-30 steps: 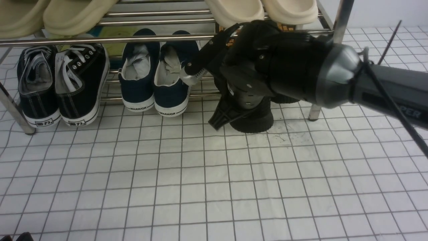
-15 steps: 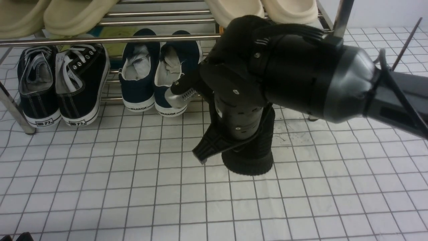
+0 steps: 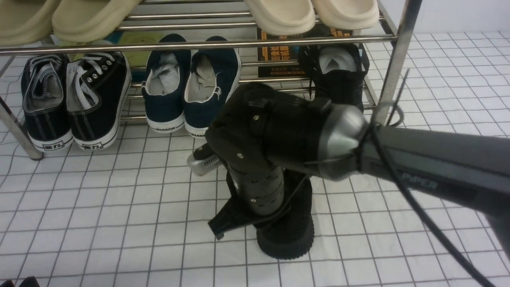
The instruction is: Take the shoes off the shelf with your hand from the white checkered tablecloth.
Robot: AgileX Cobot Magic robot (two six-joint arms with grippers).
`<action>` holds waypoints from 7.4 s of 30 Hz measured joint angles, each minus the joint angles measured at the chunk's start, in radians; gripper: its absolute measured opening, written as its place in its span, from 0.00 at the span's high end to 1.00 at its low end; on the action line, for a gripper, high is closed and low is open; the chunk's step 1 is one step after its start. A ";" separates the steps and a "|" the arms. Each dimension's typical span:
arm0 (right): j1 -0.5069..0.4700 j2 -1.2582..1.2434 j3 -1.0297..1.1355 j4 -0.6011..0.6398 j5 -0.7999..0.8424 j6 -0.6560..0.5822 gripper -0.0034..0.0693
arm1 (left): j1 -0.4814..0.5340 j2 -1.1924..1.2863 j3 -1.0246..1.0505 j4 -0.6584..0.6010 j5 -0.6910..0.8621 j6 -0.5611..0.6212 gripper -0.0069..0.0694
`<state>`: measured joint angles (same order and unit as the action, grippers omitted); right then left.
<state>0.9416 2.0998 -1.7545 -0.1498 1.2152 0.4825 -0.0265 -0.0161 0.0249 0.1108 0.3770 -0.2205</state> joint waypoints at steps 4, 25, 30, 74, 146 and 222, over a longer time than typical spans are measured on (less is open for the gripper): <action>0.000 0.019 0.000 0.021 -0.003 0.001 0.92 | 0.000 0.000 0.000 0.001 0.000 0.000 0.59; 0.000 -0.072 -0.001 0.203 0.003 -0.232 0.30 | 0.000 0.000 0.000 0.004 0.000 0.000 0.59; 0.000 -0.195 -0.001 0.207 0.009 -0.275 0.32 | 0.000 0.000 0.000 0.007 0.000 0.000 0.59; -0.358 -0.067 -0.074 -0.458 -0.298 -0.181 0.34 | 0.000 0.000 0.000 0.037 0.001 0.000 0.59; -0.347 -0.534 0.660 0.200 -0.109 -0.129 0.93 | 0.000 0.001 0.000 0.040 0.002 0.000 0.59; -0.347 -1.439 1.239 0.163 -0.948 -0.308 0.96 | 0.000 0.001 0.000 0.041 0.002 0.000 0.59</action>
<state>0.5949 0.6604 -0.5158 0.0132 0.2671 0.1743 -0.0265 -0.0151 0.0249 0.1518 0.3790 -0.2205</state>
